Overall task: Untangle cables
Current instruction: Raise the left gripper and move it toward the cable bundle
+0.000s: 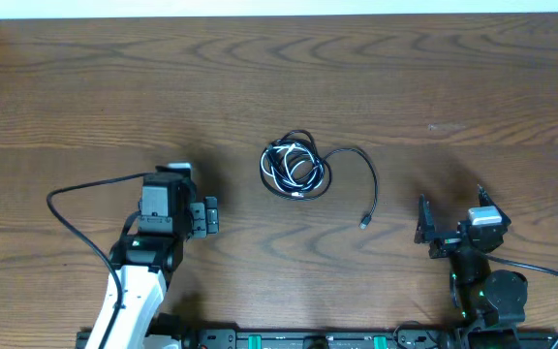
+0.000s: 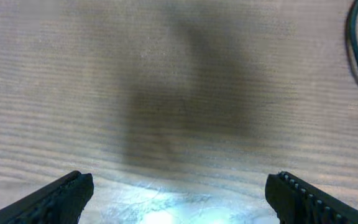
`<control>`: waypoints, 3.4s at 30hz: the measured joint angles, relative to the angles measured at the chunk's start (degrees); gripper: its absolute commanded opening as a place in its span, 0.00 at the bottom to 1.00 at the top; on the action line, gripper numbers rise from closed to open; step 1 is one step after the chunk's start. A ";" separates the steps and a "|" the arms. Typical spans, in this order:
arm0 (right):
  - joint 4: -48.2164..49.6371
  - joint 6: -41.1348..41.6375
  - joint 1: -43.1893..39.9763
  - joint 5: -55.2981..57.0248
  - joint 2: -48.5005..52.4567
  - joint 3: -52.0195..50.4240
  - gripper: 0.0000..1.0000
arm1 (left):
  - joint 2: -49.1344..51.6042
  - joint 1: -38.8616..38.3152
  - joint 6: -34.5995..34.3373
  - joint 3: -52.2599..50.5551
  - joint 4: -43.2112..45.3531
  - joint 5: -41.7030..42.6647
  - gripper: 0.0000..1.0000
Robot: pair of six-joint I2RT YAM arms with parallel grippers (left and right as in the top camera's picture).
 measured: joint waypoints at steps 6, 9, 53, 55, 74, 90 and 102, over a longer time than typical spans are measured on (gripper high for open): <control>-0.02 0.00 0.00 0.00 0.00 0.00 0.99 | 5.86 0.00 -0.22 3.76 -2.67 0.00 0.93; 0.00 0.00 0.00 0.00 0.00 0.00 0.99 | 9.27 0.00 -0.22 5.64 -3.56 0.02 0.94; -0.02 0.00 0.00 -0.02 0.00 0.00 0.99 | 12.33 -0.04 -0.44 6.27 6.80 8.11 0.94; -0.02 0.00 0.00 -0.02 0.00 0.00 0.99 | 12.33 -0.04 -0.46 6.38 10.64 8.44 0.94; 0.00 0.00 0.00 -0.02 0.00 0.00 0.99 | 17.99 -0.07 -0.42 6.49 26.95 7.43 0.94; -0.02 0.00 0.00 -0.04 0.00 0.00 0.99 | 17.99 -8.57 2.45 6.49 26.93 9.66 0.83; -0.02 0.00 0.00 -0.02 0.00 0.00 0.99 | 17.99 -10.67 3.63 6.49 26.64 9.22 0.98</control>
